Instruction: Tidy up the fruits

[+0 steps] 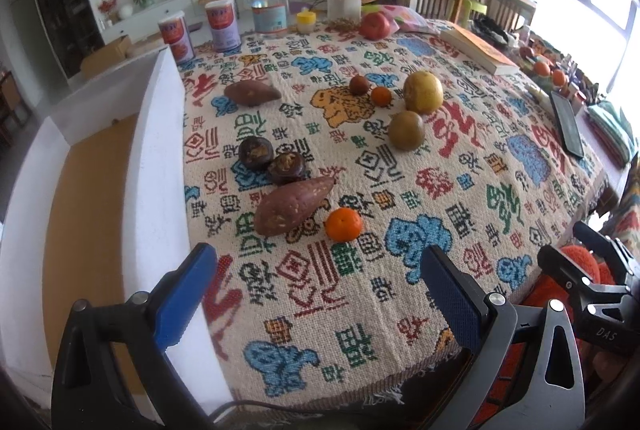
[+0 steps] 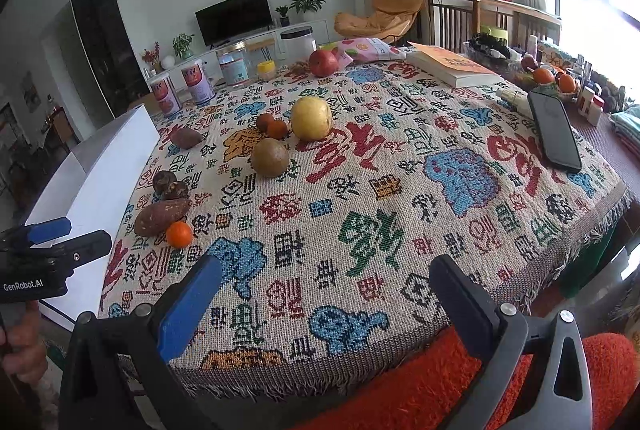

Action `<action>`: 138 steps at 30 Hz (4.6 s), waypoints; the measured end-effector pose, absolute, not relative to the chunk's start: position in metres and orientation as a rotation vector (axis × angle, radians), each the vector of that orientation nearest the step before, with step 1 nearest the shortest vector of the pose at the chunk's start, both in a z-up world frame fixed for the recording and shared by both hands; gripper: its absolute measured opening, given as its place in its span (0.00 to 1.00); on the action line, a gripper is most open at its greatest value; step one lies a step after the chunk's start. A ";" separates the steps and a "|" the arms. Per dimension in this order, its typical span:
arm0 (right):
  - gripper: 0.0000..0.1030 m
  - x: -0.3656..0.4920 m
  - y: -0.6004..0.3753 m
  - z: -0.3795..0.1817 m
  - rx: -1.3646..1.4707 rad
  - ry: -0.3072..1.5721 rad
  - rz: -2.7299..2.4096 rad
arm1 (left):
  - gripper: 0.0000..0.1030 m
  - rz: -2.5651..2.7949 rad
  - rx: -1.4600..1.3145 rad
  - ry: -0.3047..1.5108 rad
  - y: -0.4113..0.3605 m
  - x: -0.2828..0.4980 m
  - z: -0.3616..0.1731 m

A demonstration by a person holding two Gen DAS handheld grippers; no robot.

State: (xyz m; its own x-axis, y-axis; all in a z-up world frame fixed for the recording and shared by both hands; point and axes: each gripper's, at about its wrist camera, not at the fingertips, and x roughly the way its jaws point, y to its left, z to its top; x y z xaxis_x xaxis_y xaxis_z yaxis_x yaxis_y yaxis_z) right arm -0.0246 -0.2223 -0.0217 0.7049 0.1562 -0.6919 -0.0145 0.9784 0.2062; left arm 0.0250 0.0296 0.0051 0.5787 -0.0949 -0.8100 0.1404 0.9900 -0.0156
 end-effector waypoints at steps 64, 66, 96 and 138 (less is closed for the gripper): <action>1.00 -0.018 -0.198 -0.045 0.187 0.894 0.262 | 0.58 -0.249 -0.038 1.334 0.072 0.141 -0.082; 1.00 -0.018 -0.198 -0.045 0.188 0.898 0.262 | 0.48 -0.251 -0.027 1.348 0.069 0.142 -0.087; 0.31 0.100 -0.065 -0.019 0.056 1.073 0.704 | 0.42 -0.160 -0.520 1.007 0.145 0.016 0.052; 1.00 0.088 -0.214 -0.060 0.008 0.864 -0.040 | 0.94 -0.105 -0.040 0.961 -0.008 0.049 -0.045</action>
State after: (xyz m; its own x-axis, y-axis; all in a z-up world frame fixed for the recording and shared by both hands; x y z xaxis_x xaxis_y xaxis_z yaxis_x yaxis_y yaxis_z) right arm 0.0877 -0.2142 -0.0595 0.6486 -0.0317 -0.7605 0.0382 0.9992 -0.0090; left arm 0.0488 -0.0076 -0.0448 0.5680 -0.1074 -0.8160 0.0716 0.9941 -0.0809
